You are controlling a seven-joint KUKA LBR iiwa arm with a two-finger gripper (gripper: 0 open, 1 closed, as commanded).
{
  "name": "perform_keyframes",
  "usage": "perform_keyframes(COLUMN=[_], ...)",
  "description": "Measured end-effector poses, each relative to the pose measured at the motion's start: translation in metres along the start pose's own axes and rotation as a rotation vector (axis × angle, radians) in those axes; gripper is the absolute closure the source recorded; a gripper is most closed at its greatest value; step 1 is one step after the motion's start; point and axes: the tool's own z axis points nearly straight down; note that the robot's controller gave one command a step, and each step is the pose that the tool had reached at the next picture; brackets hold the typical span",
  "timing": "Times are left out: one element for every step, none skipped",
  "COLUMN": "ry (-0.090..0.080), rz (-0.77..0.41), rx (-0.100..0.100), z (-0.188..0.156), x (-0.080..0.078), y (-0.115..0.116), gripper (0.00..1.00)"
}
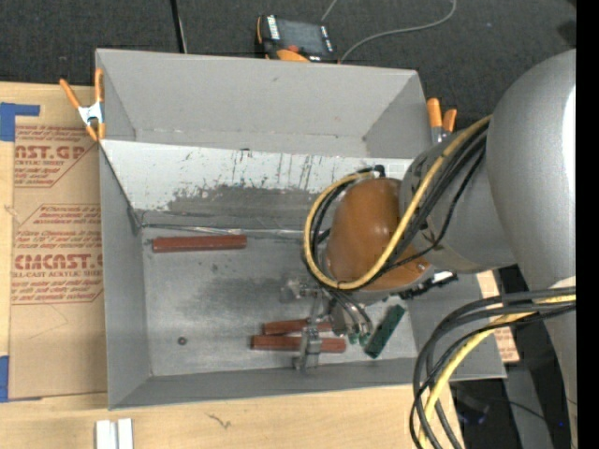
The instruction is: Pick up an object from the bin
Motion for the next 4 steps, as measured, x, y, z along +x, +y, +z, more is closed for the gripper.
perform_keyframes(ry=[-0.003,-0.014,-0.006,-0.018], rz=[0.0,0.029,0.028,0.217], rx=[0.0,-0.001,0.0,-0.002], z=[-0.004,-0.133,-0.129,-0.005], x=[-0.001,-0.011,-0.01,-0.003], y=[0.0,-0.002,-0.002,0.005], gripper=[1.0,1.0,0.0,0.0])
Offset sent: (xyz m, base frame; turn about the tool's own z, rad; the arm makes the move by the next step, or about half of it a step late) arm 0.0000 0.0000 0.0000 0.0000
